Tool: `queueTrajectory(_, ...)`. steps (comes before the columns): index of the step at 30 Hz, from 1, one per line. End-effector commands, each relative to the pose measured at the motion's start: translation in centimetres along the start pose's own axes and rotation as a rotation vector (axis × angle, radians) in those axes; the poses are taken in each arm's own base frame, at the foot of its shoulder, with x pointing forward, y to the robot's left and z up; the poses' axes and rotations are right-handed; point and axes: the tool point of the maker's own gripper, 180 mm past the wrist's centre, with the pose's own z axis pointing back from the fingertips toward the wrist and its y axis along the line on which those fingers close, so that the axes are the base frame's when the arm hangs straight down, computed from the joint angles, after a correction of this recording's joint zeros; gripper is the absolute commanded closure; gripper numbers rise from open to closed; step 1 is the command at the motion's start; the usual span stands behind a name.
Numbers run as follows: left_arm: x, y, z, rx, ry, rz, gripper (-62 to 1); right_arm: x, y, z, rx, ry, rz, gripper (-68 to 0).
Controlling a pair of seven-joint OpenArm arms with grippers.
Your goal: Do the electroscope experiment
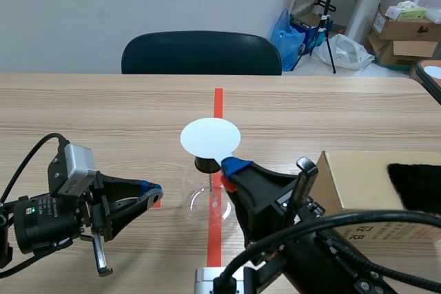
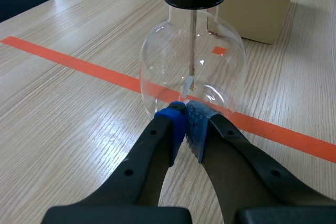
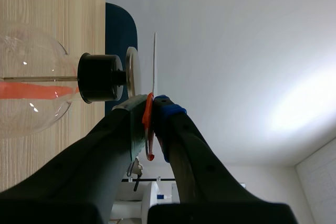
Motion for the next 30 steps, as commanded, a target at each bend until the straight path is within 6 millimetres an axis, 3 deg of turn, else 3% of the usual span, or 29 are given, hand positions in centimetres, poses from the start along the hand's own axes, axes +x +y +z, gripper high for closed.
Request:
queueTrajectory(1,1.1,0.2,-0.4,0.001,-0.039,-0.008,-3.0,-0.2,-0.2,0.1,-0.007,0.0,0.013,-1.3)
queueTrajectory(12,1.1,0.2,-0.4,0.001,-0.039,-0.008,-2.9,-1.6,-0.2,0.1,-0.007,0.075,0.013,-1.3)
queueTrajectory(30,1.1,0.2,-0.4,0.001,-0.039,-0.008,-2.9,-9.5,-0.3,2.6,-0.01,0.54,0.011,-1.3)
